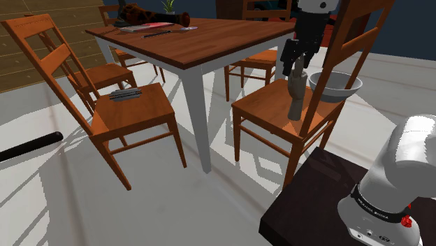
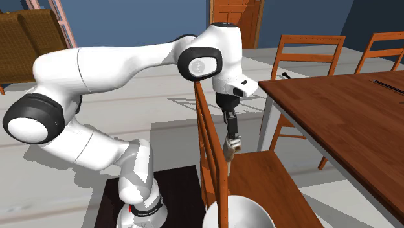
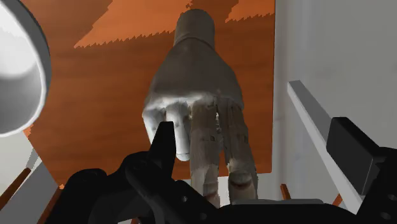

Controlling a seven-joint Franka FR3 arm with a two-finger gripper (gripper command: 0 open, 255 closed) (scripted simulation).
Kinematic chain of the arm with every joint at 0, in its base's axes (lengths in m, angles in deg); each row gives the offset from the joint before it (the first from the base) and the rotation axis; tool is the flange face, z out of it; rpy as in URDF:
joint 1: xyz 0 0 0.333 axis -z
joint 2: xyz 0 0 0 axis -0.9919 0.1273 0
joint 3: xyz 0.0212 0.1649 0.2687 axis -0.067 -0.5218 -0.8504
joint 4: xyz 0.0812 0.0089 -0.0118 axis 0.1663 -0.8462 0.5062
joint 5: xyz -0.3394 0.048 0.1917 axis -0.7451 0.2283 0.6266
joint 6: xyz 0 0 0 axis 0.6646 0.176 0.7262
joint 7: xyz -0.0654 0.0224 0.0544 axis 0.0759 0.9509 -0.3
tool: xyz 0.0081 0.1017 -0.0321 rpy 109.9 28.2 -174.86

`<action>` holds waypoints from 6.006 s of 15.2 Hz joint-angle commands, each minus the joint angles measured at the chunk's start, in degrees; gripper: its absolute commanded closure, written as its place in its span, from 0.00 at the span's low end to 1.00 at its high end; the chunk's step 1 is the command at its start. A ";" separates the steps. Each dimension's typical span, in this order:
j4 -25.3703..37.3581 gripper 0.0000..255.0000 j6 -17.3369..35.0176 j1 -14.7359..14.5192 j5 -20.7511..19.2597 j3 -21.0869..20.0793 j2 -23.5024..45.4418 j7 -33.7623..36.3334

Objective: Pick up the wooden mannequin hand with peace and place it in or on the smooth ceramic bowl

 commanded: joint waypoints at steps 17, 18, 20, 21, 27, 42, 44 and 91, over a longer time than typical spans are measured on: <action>5.02 0.00 -1.57 2.05 3.63 7.37 10.56 -1.87; 5.02 0.00 -1.57 2.05 3.63 7.37 10.56 -1.87; 5.02 0.00 -1.57 2.05 3.63 7.37 10.56 -1.87; 5.03 0.00 -1.58 2.05 3.63 7.37 10.57 -1.87; 5.04 1.00 -1.58 2.05 3.63 7.37 10.57 -1.87; 15.26 1.00 -9.62 1.73 3.92 7.28 12.72 -1.19; 17.27 1.00 -11.09 1.66 3.99 7.29 13.26 -1.08; 45.34 1.00 -25.38 7.79 -1.23 29.83 28.60 -30.56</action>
